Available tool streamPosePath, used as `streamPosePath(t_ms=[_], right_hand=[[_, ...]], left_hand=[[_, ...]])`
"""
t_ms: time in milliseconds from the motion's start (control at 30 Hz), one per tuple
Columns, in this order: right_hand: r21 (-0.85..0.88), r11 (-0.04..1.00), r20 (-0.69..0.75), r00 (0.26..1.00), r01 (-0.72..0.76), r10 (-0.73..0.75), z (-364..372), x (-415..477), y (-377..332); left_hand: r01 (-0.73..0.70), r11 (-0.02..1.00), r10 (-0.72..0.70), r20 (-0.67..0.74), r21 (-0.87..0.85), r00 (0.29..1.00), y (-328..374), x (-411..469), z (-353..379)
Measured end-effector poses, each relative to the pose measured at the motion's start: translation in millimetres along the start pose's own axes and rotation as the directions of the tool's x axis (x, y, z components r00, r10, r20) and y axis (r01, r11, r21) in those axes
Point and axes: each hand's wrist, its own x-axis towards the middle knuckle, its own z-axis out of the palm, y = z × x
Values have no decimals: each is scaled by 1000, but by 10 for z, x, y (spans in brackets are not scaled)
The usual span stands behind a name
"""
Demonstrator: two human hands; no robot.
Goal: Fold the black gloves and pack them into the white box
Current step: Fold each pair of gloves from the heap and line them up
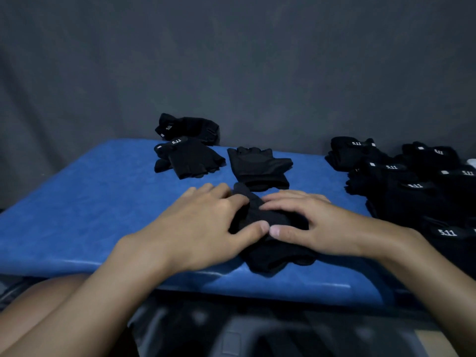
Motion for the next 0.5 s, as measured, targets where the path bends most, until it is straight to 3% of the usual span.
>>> streamPosePath(t_ms=[67,167,267,400,500], right_hand=[[-77,996,-36,999,-39,36,2,-31,29],[27,1000,-149,989,3,2,-14,-68,40],[167,986,-66,998,-14,25,-30,-92,-15],[-53,998,30,999,-13,14,48,-93,-66],[-98,995,30,999,-23,26,91,-24,-95]], left_hand=[[-14,999,13,32,41,999,7,42,40],[-29,998,24,91,50,996,0,57,60],[-42,998,37,110,42,993,-60,33,22],[-24,999,12,254,44,967,-173,40,12],[13,1000,-20,300,25,954,-248,119,-31]])
